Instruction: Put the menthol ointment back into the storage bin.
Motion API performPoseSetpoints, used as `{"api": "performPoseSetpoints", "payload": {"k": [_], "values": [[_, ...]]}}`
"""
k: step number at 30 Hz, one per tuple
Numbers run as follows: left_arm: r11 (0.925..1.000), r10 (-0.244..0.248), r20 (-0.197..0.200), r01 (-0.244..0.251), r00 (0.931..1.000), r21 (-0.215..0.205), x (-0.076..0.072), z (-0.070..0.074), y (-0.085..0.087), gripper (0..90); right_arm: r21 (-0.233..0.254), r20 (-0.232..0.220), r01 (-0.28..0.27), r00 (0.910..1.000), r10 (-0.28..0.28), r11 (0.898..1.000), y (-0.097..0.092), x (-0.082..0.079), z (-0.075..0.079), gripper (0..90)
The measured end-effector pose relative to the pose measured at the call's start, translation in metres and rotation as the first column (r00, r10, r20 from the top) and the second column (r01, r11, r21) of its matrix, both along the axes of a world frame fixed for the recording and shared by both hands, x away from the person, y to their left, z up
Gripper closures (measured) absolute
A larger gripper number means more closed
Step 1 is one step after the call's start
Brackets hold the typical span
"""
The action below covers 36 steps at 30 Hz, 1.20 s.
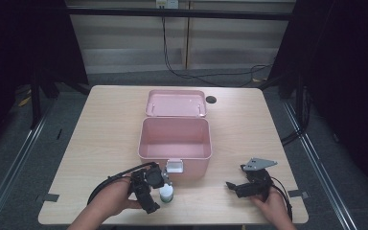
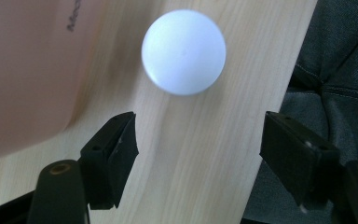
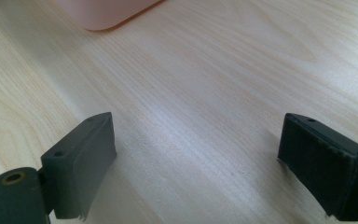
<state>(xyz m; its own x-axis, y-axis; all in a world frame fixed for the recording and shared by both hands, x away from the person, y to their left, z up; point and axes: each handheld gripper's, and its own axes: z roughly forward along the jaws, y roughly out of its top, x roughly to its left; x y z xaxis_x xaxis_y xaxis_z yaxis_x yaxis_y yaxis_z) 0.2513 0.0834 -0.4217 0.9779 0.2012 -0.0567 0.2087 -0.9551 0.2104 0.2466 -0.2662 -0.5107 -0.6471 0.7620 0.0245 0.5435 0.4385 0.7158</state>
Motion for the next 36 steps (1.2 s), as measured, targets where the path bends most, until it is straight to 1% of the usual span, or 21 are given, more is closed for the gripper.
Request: {"api": "performPoseSetpoints", "payload": {"k": [1,2,3,4,5,8,11,12,14,15,17,18,21,23,25,27,34,35,36], "values": [[0.9999,-0.013,0.006,0.013,0.9999,0.004,0.001,-0.001,-0.005,28.1,0.000,0.000,0.000,1.0000,0.000,1.000,0.000,0.000,0.000,10.2],[0.9999,-0.013,0.006,0.013,0.9999,0.004,0.001,-0.001,-0.005,28.5,0.000,0.000,0.000,1.0000,0.000,1.000,0.000,0.000,0.000,10.2],[0.9997,-0.020,0.015,0.020,0.9997,0.014,0.001,-0.002,-0.009,29.0,-0.001,0.000,0.001,1.0000,-0.001,1.000,0.000,0.000,0.000,10.2],[0.9997,-0.020,0.015,0.020,0.9997,0.014,0.001,-0.002,-0.009,29.1,-0.001,0.000,0.001,1.0000,-0.001,1.000,0.000,0.000,0.000,10.2],[0.9993,-0.028,0.017,0.028,0.9995,0.024,0.002,-0.002,-0.011,29.1,0.000,0.000,0.000,1.0000,0.000,1.000,0.000,0.000,0.000,10.2],[0.9991,-0.033,0.023,0.032,0.9992,0.027,0.003,-0.002,-0.015,29.9,0.000,0.000,0.000,1.0000,0.000,1.000,0.000,0.000,0.000,10.2],[0.9990,-0.031,0.021,0.030,0.9993,0.032,0.003,-0.003,-0.017,30.0,0.000,-0.001,0.000,1.0000,0.000,1.000,0.000,0.000,0.000,10.2],[0.9986,-0.040,0.024,0.039,0.9989,0.036,0.004,-0.004,-0.017,30.4,0.000,0.000,0.000,1.0000,0.000,1.000,0.000,0.000,0.000,10.2],[0.9987,-0.038,0.025,0.037,0.9990,0.035,0.004,-0.005,-0.019,30.8,0.000,0.000,0.000,1.0000,0.000,1.000,0.000,0.000,0.000,10.2],[0.9983,-0.046,0.028,0.045,0.9985,0.036,0.005,-0.005,-0.020,30.8,0.000,0.000,0.000,1.0000,0.000,1.000,0.000,0.000,0.000,10.2],[0.9986,-0.045,0.022,0.045,0.9987,0.029,0.005,-0.005,-0.022,32.1,-0.001,0.000,0.000,1.0000,0.000,1.000,0.000,0.000,0.000,10.2],[0.9980,-0.053,0.018,0.053,0.9984,0.036,0.005,-0.006,-0.024,32.5,0.000,0.000,0.000,1.0000,0.000,1.000,0.000,0.000,0.000,10.2],[0.9982,-0.051,0.020,0.051,0.9985,0.034,0.006,-0.007,-0.026,33.2,0.000,0.000,0.000,1.0000,0.000,1.000,0.000,0.000,0.000,10.2],[0.9980,-0.053,0.027,0.053,0.9982,0.034,0.007,-0.008,-0.028,34.5,0.000,0.000,0.000,1.0000,0.000,1.000,0.000,0.000,0.000,10.2],[0.9981,-0.052,0.020,0.052,0.9984,0.034,0.007,-0.009,-0.029,35.9,0.000,0.000,0.000,1.0000,0.000,1.000,0.000,0.000,0.000,10.2],[0.9975,-0.059,0.028,0.057,0.9979,0.042,0.008,-0.009,-0.030,38.0,0.000,0.000,0.000,1.0000,0.000,1.000,0.000,0.000,0.000,10.2],[0.9981,-0.047,0.030,0.046,0.9984,0.042,0.010,-0.008,-0.030,46.0,0.000,0.000,0.000,1.0000,0.000,1.000,0.000,0.000,0.000,10.2],[0.9982,-0.048,0.034,0.047,0.9983,0.038,0.011,-0.007,-0.030,46.0,0.000,0.000,0.000,1.0000,0.000,1.000,0.000,0.000,0.000,10.2],[0.9983,-0.048,0.027,0.047,0.9985,0.034,0.012,-0.006,-0.030,47.2,0.000,0.000,0.000,1.0000,0.000,1.000,0.000,0.000,0.000,10.2]]}}
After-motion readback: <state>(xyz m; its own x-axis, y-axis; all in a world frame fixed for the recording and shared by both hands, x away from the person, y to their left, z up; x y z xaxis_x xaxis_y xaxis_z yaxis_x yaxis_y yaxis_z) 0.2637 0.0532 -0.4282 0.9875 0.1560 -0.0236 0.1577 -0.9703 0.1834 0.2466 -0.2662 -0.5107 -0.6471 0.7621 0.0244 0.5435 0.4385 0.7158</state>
